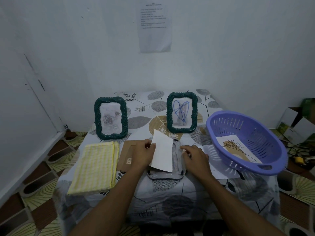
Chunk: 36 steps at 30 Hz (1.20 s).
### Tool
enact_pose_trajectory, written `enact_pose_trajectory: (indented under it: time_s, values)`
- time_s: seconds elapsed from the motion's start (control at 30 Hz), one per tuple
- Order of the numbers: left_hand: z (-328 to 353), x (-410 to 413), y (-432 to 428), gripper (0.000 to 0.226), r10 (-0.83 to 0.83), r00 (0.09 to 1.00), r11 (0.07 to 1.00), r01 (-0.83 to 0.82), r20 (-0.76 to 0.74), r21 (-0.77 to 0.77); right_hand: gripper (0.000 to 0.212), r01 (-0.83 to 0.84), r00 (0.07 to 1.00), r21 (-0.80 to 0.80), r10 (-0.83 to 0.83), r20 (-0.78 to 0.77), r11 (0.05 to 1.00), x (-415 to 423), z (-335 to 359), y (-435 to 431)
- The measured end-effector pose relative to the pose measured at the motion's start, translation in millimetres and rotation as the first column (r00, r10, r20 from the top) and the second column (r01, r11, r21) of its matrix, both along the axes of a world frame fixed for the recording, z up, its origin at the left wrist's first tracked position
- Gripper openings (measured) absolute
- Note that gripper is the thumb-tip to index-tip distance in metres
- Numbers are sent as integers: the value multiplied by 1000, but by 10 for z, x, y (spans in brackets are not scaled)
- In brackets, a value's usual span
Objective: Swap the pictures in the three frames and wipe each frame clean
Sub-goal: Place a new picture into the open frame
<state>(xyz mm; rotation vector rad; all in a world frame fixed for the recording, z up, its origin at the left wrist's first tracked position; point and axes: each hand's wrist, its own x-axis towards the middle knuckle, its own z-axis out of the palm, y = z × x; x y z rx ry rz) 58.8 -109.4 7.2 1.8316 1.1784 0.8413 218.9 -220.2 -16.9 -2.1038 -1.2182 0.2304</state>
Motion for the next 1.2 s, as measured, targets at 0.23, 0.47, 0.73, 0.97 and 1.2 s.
enact_pose_trajectory:
  time_s: [0.23,0.47,0.73,0.97,1.2]
  values:
    - [209,162,-24,1,-27,960,991,62,278,-119,24,-36,989,212,66,-134,977,51,515,-28]
    - [379,560,-325,3,-134,937,977,179,321,-113,24,23,983,171,10,-185,985,207,748,-212]
    - [122,805,-507,12,-96,963,959,157,252,-234,27,40,936,91,-69,344,995,397,816,-654]
    - [-113,1181,-676,10,-91,984,908,146,155,-392,26,21,962,-210,37,271,977,853,865,-950]
    - [-148,1473,-862,17,-86,994,940,106,73,-325,28,-19,971,-95,41,236,995,932,968,-904]
